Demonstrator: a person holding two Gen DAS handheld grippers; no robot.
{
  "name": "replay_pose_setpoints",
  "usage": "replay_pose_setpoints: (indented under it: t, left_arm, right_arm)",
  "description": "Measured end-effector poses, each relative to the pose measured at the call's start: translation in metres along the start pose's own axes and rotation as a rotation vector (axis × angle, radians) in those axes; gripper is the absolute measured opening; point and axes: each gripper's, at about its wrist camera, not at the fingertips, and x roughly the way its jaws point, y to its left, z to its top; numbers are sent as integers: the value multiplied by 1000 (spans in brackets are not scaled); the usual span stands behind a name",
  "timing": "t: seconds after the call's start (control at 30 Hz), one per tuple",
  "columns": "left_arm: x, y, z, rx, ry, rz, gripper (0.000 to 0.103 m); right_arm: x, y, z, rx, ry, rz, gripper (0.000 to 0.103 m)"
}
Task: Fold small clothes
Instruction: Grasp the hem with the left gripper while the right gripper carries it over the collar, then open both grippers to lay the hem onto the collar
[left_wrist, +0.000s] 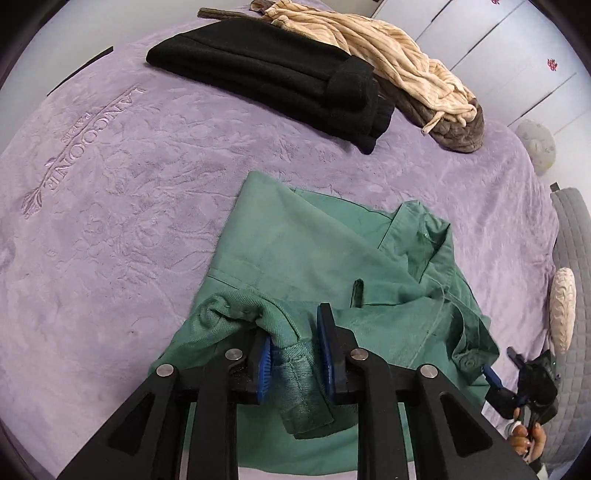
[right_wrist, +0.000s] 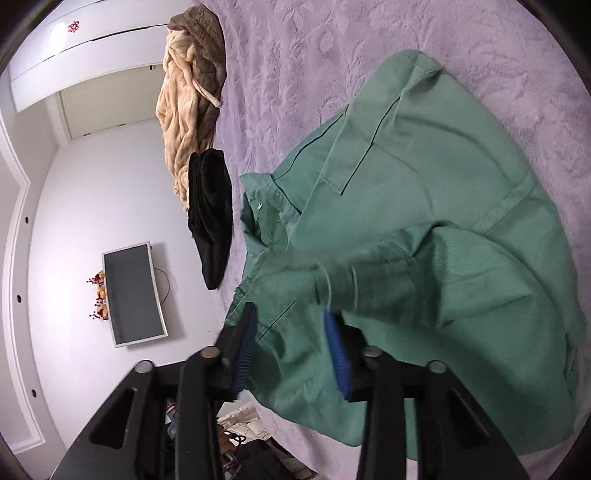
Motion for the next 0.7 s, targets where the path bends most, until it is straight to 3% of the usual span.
replay_pose_setpoints:
  t: [0.03,0.07,0.1,0.13,0.23,0.3,0.47,0.63,0.67,0.7]
  left_arm:
    - [1,-3,-1,19,5,23,39]
    - [0,-5,-2,40,2,52,53]
    - [-2,-8,-3,62,-15,94,85]
    - [-6,-11,-4,87,-51,128,95]
    - [-15,-16,-6,170,-82,139,95]
    - [-9,-15,-2,209,-69,154,95]
    - [34,-11,10,260,24,183,95]
    - [66,-13,17,226,32,209,95]
    - [68,-14,18,220,25,209,95]
    - [70,-15,18,217,21,211,95]
  right_arm:
    - [-4,4,4,-13,-11,-5,75]
    - [-10,5,4,-32,-18,-18,75]
    - [-15,8,4,-51,-28,-40,75]
    - [-23,12,3,-78,-47,-77,75]
    - [-43,22,-2,-169,-103,-196,75]
    - [-49,30,-9,-261,-143,-323,75]
    - [-22,39,-18,-468,-127,-577,75]
    - [19,40,-5,-595,-100,-721,75]
    - [26,39,0,-585,-75,-719,61]
    - [31,39,2,-574,-51,-722,37]
